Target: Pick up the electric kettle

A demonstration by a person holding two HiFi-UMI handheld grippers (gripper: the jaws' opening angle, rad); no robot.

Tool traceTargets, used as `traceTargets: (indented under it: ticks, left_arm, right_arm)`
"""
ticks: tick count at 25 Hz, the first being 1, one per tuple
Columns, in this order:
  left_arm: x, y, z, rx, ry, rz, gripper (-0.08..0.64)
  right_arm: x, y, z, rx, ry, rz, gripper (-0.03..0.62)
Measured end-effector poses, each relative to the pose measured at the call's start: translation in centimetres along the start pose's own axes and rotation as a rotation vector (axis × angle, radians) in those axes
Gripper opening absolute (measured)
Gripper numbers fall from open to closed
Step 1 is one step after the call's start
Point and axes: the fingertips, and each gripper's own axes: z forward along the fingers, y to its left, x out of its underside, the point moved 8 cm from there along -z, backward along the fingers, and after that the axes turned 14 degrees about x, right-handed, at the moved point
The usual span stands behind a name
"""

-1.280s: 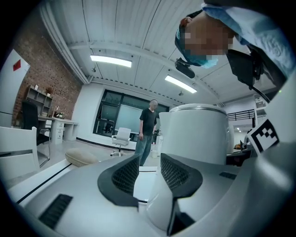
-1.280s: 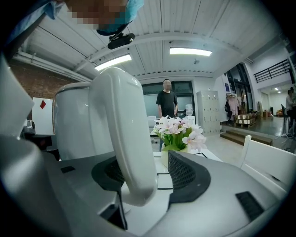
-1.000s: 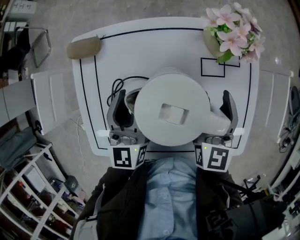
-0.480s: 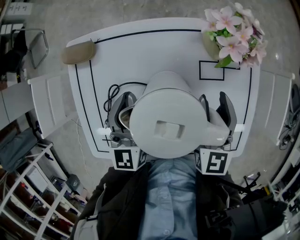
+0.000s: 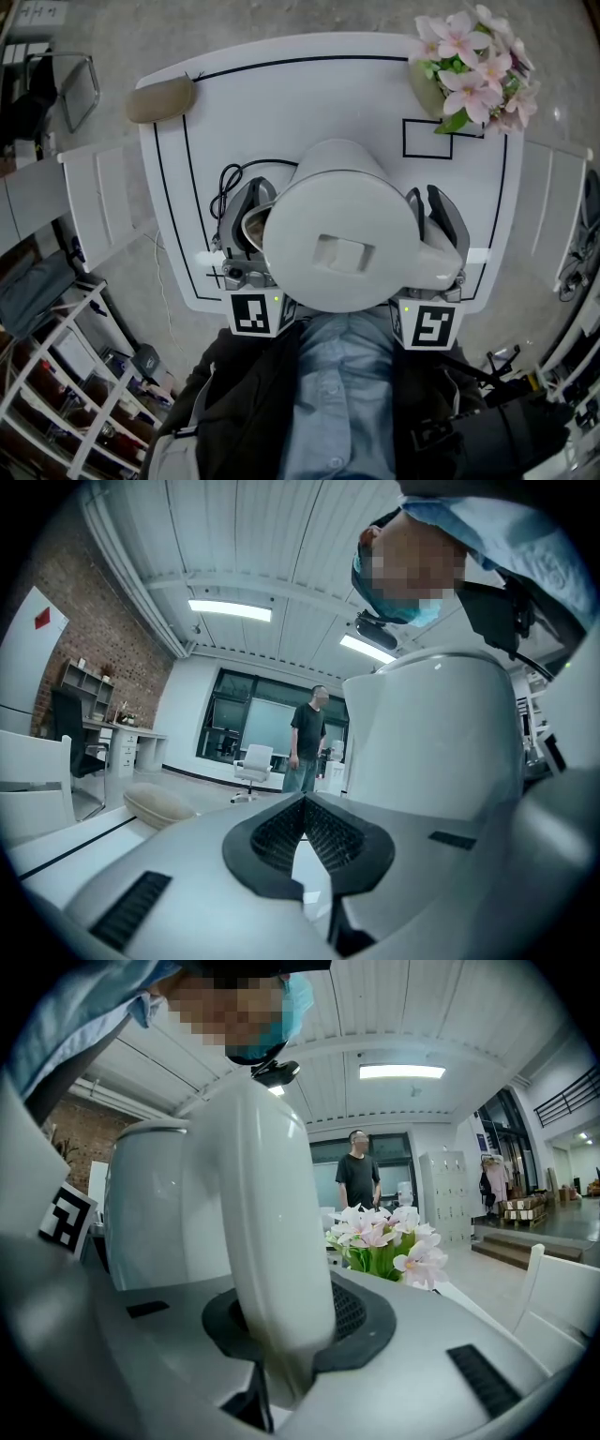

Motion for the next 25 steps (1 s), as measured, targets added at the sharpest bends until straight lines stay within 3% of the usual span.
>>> traceTargets:
  ticks: [14, 25]
  left_arm:
    - [-0.9, -0.5, -0.7, 0.002, -0.021, 0.039, 0.005]
    - [-4.0, -2.1, -2.4, -0.012, -0.100, 0.043, 0.005]
  right_arm:
    - [-0.5, 0.0, -1.7, -0.069, -0.044, 0.047, 0.048]
    - [-2.9, 0.1, -3.8, -0.105, -0.125, 0.051, 0.038]
